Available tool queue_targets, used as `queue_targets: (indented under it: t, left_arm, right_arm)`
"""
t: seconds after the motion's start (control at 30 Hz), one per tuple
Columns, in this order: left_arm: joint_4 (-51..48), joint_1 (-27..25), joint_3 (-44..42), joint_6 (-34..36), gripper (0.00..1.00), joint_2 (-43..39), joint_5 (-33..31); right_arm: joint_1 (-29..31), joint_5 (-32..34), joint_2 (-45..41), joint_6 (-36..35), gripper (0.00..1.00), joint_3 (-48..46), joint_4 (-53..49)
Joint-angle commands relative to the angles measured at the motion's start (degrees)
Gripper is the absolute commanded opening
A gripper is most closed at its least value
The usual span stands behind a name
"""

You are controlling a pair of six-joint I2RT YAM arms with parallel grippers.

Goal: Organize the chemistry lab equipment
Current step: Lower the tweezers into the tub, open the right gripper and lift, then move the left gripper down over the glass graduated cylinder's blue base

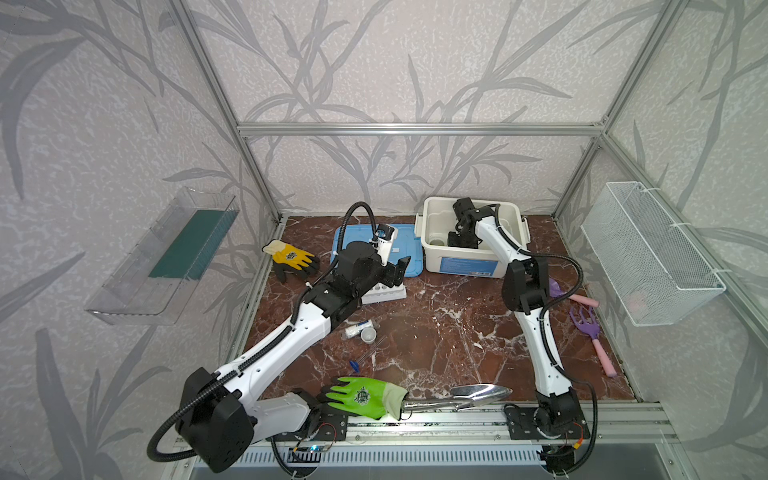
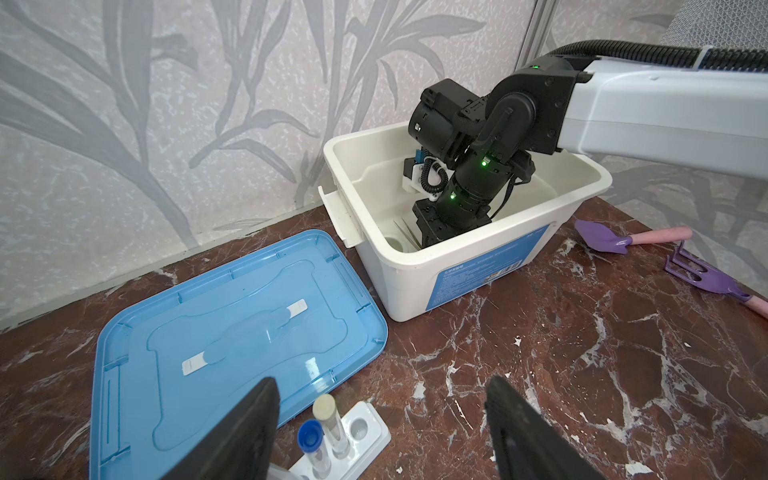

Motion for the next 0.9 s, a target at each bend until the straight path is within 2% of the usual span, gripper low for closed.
queue_targets:
  t: [0.0,0.33,0.63,0.77,0.87]
  left_arm:
    - [0.4,0.14,1.26,-0.35,0.79,-1.22,-0.44]
    - [-1.28,0.12,0.72,0.0,0.79,-3.45,-0.8]
    - [-5.76,1.73,-2.72,-2.36,0.79,-9.22,-0.04]
    - [-13.49,2.16,-2.95,-1.75,0.79,-11.82,1.46]
    - [-22.61,2.16,-2.29,0.64,0.79,-12.56,2.91]
  right_arm:
    - [-0.17,0.01,-0.33,-0.06,0.21,0.39,-0.91]
    - [-0.17,1.6,-5.73,-3.06,0.39,4.03,-3.89]
    - [0.16,3.19,-15.68,-8.08,0.46,4.44,-3.55]
    - [1.95,3.61,-21.9,-11.81,0.47,0.79,-2.01]
    - [3.1,2.57,-28.1,-13.36,0.48,-5.98,1.58]
